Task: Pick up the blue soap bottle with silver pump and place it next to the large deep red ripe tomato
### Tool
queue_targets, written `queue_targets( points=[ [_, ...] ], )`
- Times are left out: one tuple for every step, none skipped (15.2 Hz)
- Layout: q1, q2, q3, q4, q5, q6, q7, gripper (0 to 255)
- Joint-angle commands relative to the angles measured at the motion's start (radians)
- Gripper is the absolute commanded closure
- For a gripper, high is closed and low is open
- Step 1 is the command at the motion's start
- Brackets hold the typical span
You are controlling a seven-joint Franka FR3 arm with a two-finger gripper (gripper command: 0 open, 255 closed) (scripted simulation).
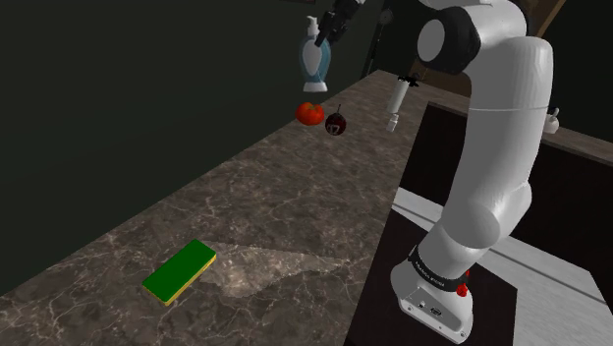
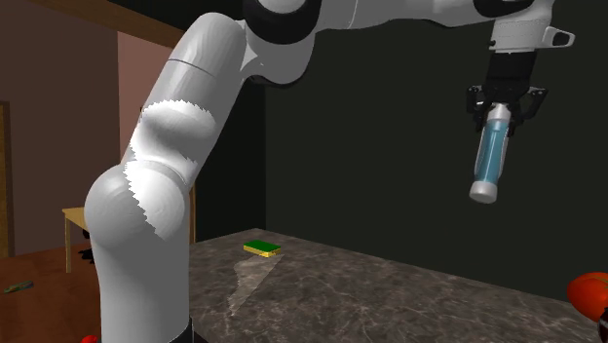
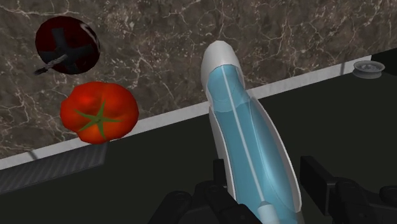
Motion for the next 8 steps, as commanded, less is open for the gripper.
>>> queue_targets(
  points=[
    [0.011,-0.018,-0.002,-0.052,-0.006,0.034,-0.012,255],
    [0.016,-0.023,-0.002,-0.074,-0.008,0.049,-0.017,255],
    [0.020,-0.028,-0.002,-0.095,-0.009,0.064,-0.022,255],
    [0.024,-0.032,-0.002,-0.114,-0.010,0.079,-0.027,255],
    [0.027,-0.036,-0.002,-0.134,-0.011,0.094,-0.032,255],
    [0.031,-0.040,-0.002,-0.152,-0.012,0.108,-0.037,255],
    [0.034,-0.043,-0.002,-0.170,-0.012,0.122,-0.042,255],
    [0.037,-0.046,-0.002,-0.188,-0.012,0.136,-0.047,255]
  ],
)
